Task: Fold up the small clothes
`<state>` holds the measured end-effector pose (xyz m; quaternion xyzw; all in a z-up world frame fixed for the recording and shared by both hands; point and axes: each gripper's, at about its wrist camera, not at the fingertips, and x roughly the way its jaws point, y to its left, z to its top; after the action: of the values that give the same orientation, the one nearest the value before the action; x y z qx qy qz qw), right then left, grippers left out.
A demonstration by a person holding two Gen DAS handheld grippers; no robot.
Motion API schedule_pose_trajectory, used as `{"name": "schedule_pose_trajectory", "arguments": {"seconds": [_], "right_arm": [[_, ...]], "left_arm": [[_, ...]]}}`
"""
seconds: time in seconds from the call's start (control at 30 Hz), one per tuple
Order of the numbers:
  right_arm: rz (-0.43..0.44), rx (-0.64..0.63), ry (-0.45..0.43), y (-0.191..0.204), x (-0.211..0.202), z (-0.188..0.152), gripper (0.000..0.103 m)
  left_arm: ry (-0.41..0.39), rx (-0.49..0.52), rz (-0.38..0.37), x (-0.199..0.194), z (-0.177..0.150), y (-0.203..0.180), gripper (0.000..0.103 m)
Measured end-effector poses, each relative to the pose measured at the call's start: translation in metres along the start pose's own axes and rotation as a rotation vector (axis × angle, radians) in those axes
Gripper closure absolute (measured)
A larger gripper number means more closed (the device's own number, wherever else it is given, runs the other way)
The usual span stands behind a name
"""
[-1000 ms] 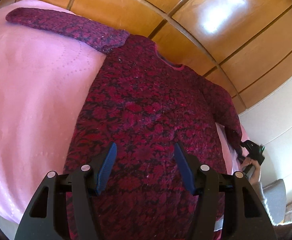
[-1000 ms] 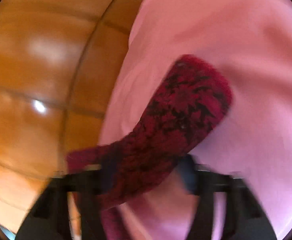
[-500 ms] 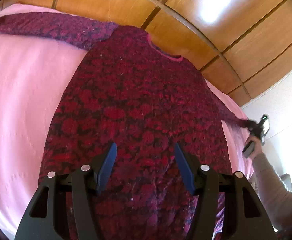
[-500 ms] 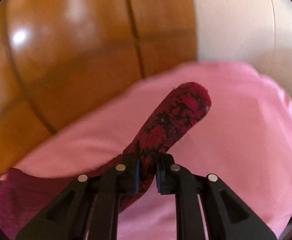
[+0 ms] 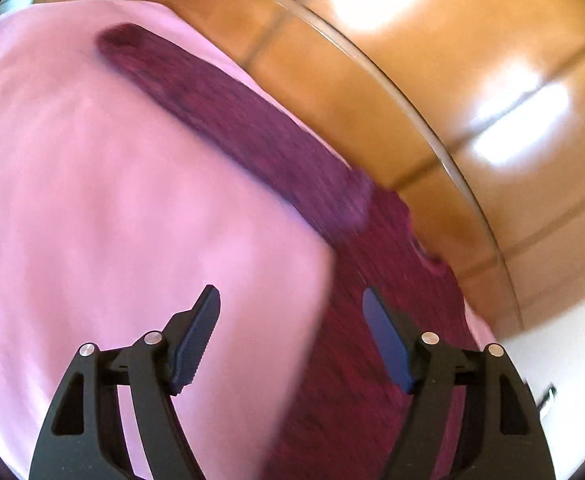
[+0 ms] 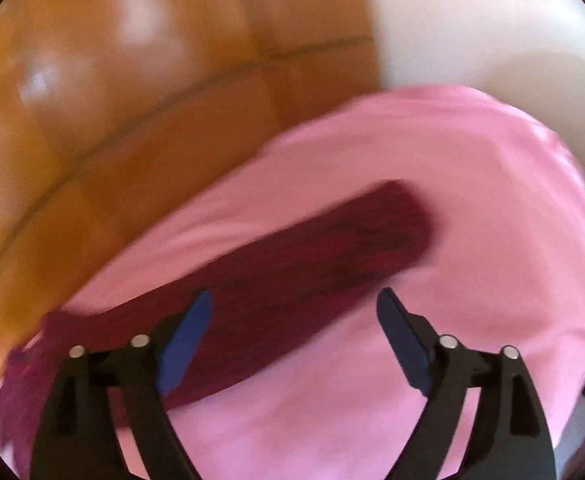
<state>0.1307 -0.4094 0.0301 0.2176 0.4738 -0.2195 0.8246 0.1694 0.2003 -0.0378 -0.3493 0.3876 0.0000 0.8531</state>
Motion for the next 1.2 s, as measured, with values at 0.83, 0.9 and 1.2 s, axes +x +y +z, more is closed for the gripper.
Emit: {"name": "schedule_pose_trajectory", "arguments": {"seconds": [0.83, 0.9, 1.2], "right_arm": [[0.468, -0.396, 0.334, 0.268, 0.055, -0.172, 0.013], [0.48, -0.381, 0.351, 0.263, 0.052, -0.171, 0.013], [0.448, -0.446, 0.332, 0.256, 0.037, -0.166, 0.011]], "left_arm": [[-0.243, -0.313, 0.13, 0.018, 0.161, 0.131, 0.095], [-0.248, -0.26, 0.199, 0.004, 0.152, 0.134, 0.095], [-0.125, -0.112, 0.258, 0.009, 0.122, 0.104, 0.07]]}}
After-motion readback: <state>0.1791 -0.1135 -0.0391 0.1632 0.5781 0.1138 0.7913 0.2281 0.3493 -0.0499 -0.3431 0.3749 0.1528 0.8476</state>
